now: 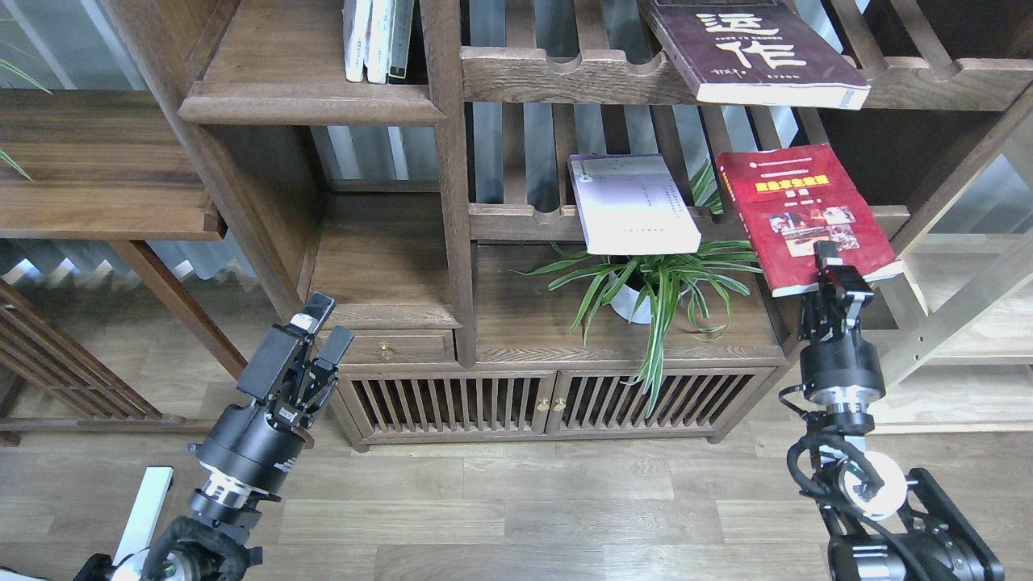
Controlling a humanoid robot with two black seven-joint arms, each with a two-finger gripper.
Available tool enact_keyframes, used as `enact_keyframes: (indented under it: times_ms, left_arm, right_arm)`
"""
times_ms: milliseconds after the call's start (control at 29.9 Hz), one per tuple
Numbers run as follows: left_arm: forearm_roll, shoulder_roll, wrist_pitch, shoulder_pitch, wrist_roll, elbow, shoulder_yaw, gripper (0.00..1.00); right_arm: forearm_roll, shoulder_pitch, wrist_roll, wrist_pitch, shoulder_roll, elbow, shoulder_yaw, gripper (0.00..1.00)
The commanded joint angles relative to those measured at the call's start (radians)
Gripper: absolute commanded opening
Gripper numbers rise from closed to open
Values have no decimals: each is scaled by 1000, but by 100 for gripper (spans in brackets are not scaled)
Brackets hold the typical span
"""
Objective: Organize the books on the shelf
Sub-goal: 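Tilt the red book out and lower it off the shelf with right gripper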
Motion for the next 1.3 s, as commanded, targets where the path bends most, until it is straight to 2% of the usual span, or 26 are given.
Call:
enact_keyframes:
  times_ms: [0, 535, 869, 1270]
  left_arm:
    - [0, 0, 0, 1, 0, 3, 3, 99]
    - [2, 0, 0, 3, -2, 36, 34, 99]
    - [-8, 0, 0, 1, -8, 36, 28, 99]
    - [-8, 0, 0, -58, -3, 42, 31, 99]
  right_arm:
    - [-2, -20, 0, 0, 3, 21, -9, 3]
    - [-40, -75, 0, 0, 6, 123, -81, 3]
    - [-117, -103, 1, 0, 51, 168, -113, 3]
    - [-193, -166, 0, 0, 106, 183, -191, 3]
